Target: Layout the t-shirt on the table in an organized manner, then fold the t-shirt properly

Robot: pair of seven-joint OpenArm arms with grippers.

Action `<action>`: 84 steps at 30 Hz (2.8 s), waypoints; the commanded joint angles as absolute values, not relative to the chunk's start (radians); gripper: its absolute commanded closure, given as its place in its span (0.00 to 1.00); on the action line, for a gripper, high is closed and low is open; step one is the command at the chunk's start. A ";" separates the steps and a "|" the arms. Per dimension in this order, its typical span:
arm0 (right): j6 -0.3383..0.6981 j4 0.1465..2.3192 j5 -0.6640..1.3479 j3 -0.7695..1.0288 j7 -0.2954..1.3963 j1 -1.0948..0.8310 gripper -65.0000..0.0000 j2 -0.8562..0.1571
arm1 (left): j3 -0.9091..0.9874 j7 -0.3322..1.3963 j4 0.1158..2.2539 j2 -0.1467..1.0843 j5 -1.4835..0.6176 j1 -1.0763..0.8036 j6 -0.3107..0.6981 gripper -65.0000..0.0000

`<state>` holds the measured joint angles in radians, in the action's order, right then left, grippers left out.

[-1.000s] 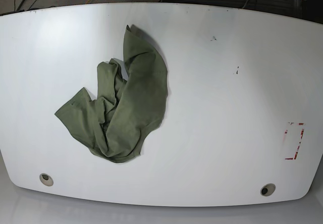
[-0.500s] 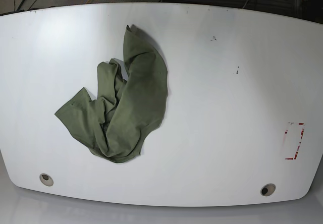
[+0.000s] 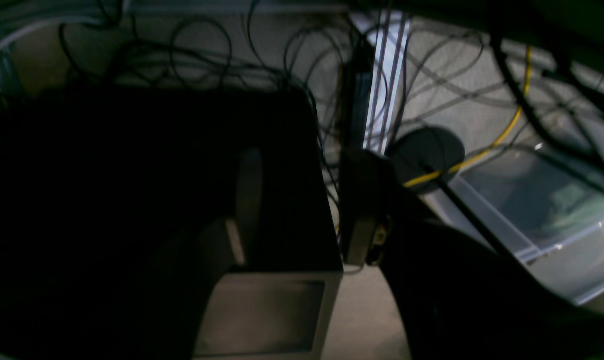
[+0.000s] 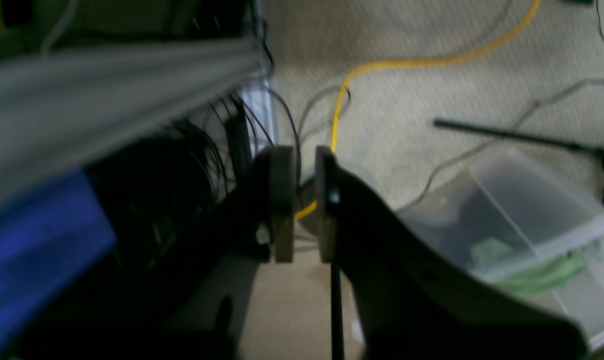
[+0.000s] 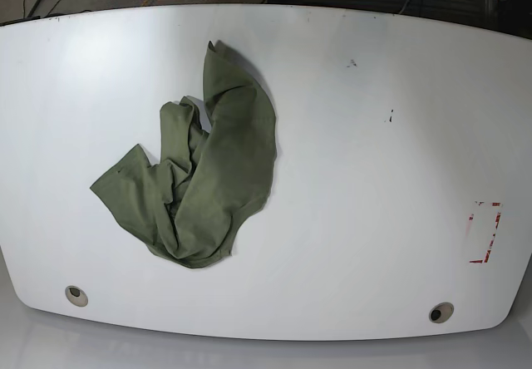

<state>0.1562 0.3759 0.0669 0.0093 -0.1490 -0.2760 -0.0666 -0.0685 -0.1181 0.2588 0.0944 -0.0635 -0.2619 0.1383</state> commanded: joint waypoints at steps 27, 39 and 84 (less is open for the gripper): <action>0.157 0.694 0.077 0.013 -0.154 -0.529 0.90 -0.068 | -0.064 -0.226 0.446 0.127 -0.062 -0.410 0.139 0.63; 0.157 0.931 0.079 0.015 -0.153 -0.717 0.90 -0.068 | -0.062 -0.226 0.713 0.163 -0.065 -0.615 0.139 0.63; 0.157 1.886 0.079 0.119 -0.151 -1.273 0.90 -0.070 | 0.213 -0.226 1.782 0.156 -0.067 -1.394 0.142 0.63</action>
<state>0.1524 1.8439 0.0776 0.1173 -0.1280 -1.2461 -0.0692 0.1986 -0.2016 1.7306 0.1539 -0.0631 -1.3514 0.1455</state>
